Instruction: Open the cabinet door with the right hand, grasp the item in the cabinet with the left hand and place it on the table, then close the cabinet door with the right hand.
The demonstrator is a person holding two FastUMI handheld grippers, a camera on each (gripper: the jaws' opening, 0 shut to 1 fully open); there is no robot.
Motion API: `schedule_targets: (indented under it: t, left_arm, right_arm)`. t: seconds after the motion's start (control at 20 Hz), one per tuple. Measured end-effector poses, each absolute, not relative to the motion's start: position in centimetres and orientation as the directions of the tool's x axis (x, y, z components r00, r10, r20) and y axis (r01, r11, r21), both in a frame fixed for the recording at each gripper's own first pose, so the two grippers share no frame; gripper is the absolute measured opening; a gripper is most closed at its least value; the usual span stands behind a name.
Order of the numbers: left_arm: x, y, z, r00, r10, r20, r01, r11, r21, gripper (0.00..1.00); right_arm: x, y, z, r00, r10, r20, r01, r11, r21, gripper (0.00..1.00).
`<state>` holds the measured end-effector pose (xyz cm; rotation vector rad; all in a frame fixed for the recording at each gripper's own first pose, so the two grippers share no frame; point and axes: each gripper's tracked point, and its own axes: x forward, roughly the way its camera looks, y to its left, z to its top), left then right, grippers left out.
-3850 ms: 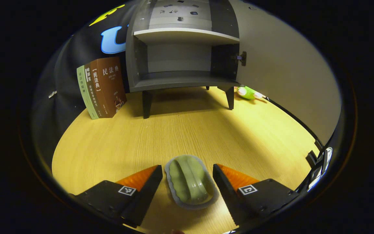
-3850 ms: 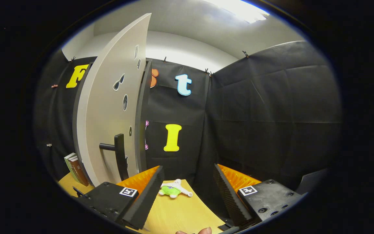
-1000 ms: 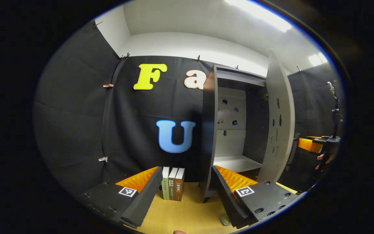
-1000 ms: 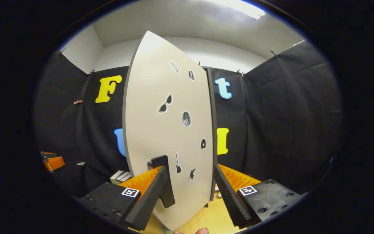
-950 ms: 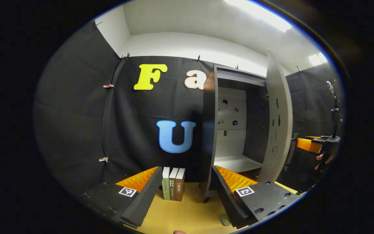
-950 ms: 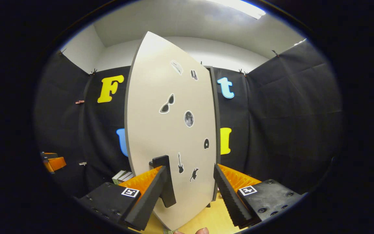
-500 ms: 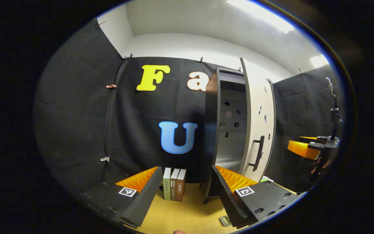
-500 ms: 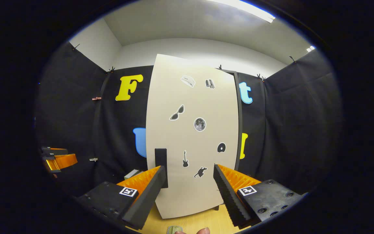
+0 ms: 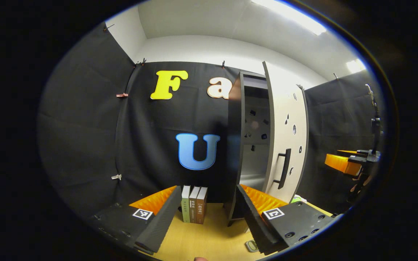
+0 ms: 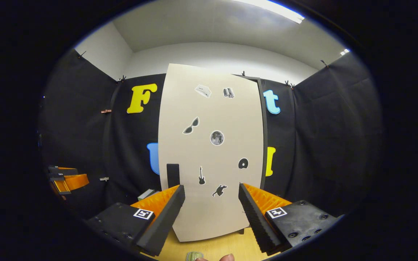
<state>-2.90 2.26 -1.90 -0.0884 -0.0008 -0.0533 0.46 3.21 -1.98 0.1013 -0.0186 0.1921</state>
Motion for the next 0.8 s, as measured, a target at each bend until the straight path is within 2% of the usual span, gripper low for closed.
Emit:
schedule_targets:
  t: [0.8]
  left_arm:
    - [-2.0, 0.4, -1.6, 0.996, -0.085, 0.003, 0.085, 0.992, -0.091, 0.95]
  right_arm:
    - [-0.1, 0.2, -2.1, 0.989, 0.145, 0.032, -0.147, 0.985, 0.093, 0.97]
